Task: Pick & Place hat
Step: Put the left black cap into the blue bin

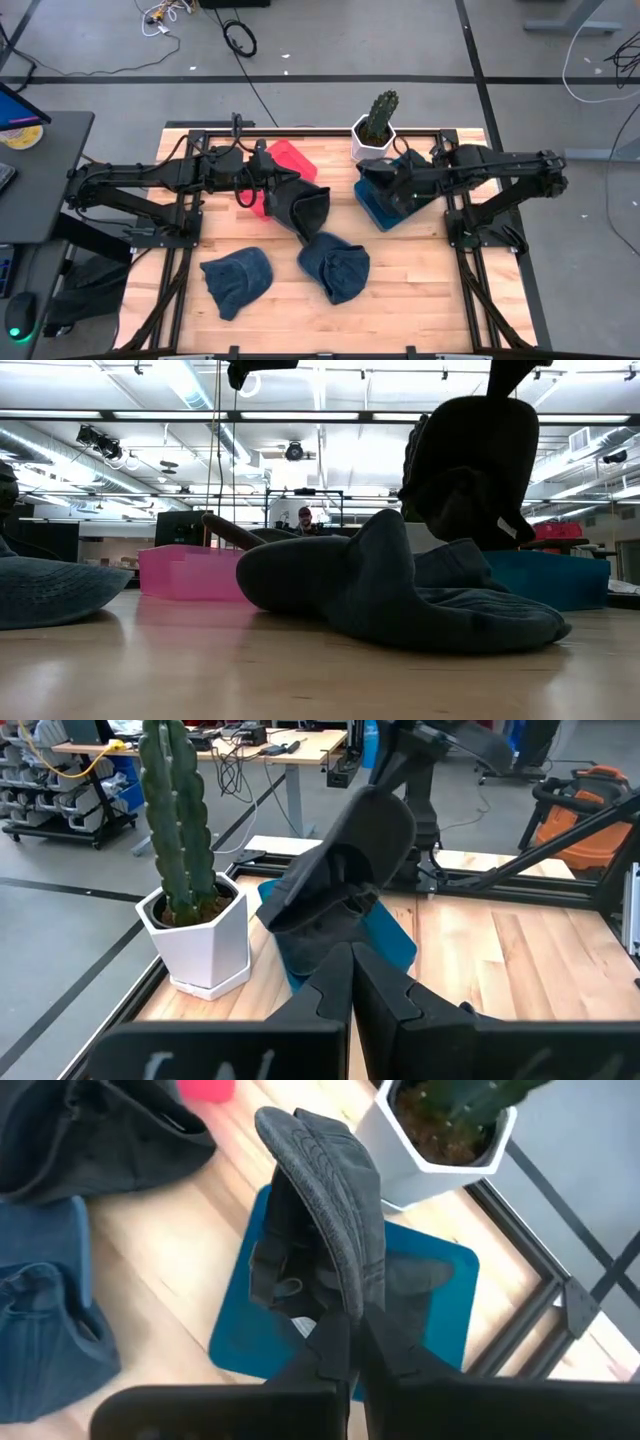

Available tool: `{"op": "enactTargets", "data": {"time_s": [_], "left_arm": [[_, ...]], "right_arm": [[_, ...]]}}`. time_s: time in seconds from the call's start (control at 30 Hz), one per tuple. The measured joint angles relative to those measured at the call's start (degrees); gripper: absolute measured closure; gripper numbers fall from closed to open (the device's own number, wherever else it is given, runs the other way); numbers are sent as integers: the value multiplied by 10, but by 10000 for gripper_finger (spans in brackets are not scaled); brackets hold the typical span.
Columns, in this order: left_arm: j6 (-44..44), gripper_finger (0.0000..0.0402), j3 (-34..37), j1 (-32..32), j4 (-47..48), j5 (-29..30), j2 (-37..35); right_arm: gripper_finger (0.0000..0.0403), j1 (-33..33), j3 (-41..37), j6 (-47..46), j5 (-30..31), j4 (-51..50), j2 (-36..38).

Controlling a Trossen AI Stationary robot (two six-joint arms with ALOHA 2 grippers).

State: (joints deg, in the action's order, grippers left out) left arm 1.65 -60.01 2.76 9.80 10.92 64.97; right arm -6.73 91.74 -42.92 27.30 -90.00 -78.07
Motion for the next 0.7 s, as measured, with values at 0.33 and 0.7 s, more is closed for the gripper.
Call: {"op": "enactTargets", "data": {"time_s": [0.33,0.7], "left_arm": [[0,390,0,0,1,0,0],[1,390,0,0,4,0,0]], "right_arm": [[403,89,0,45,-45,0,17],[403,154,0,8,-124,0,117]]}}
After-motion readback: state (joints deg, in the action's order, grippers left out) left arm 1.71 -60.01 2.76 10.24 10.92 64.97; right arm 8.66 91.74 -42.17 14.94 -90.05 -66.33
